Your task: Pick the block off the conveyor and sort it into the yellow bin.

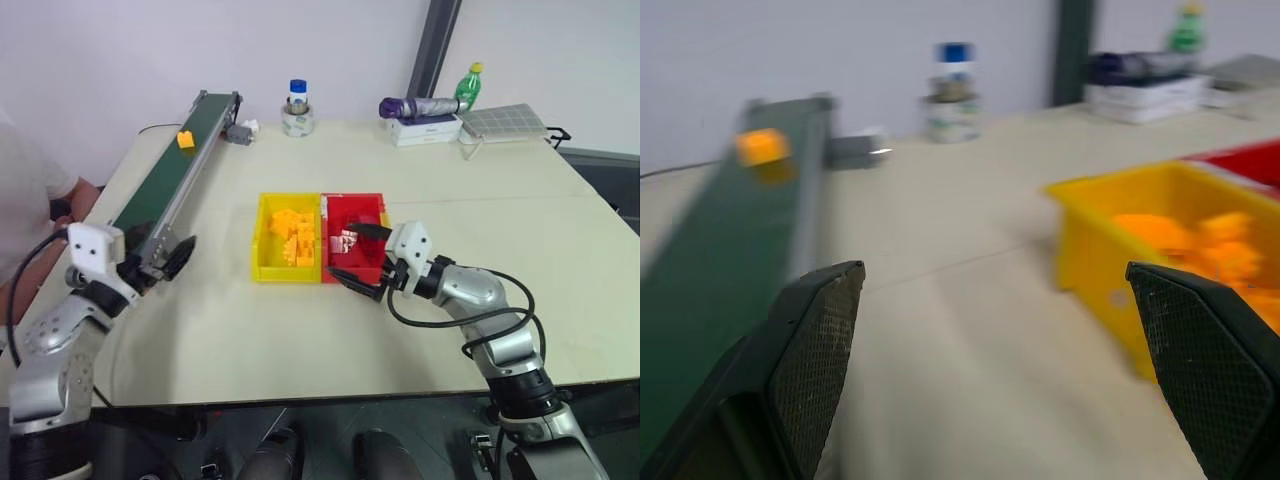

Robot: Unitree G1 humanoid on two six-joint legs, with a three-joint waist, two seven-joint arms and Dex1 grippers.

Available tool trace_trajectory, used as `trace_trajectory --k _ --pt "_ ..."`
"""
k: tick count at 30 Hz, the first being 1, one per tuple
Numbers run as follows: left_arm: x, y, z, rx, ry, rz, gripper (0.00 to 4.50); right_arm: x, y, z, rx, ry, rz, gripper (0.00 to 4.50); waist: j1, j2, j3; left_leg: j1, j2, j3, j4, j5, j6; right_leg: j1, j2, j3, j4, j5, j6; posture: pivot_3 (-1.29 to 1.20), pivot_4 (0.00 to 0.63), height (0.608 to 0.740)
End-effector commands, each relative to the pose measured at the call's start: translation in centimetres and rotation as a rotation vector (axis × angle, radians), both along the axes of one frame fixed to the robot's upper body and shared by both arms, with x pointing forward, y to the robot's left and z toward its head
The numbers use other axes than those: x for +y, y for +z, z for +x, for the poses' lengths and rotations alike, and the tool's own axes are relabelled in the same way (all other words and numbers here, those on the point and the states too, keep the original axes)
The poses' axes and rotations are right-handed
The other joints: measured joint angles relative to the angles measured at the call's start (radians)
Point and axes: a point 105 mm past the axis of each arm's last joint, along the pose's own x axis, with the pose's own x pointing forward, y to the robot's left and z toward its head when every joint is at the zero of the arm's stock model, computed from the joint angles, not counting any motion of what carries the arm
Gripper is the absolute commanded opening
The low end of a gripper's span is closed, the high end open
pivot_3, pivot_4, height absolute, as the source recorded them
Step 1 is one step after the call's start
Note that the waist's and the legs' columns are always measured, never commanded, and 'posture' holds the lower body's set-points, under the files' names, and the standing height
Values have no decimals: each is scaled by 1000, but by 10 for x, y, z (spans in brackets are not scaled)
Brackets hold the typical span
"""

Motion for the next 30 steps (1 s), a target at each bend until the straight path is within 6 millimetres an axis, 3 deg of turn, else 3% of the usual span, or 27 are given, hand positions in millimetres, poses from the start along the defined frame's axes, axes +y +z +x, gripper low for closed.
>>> trace_trajectory --k 1,4,11,30 --pt "17 4 -15 -42 107 3 4409 3 9 -1 -40 24 15 4500 1 0 0 0 0 0 0 0 0 0 0 0 0 0 0 0 150 740" --pt "31 -7 -22 -14 189 -6 4409 6 10 0 -42 36 18 4500 2 0 0 0 0 0 0 0 0 1 0 0 0 0 0 0 150 740" --pt "53 4 -14 -53 318 -31 4409 7 10 0 -44 45 15 4500 2 0 0 -1 0 0 0 0 0 0 0 0 0 0 0 0 150 740" --pt "52 6 6 -45 345 -22 4409 7 9 -1 -43 32 20 4500 2 0 0 -1 0 1 0 0 0 -1 0 0 0 0 0 0 150 740"
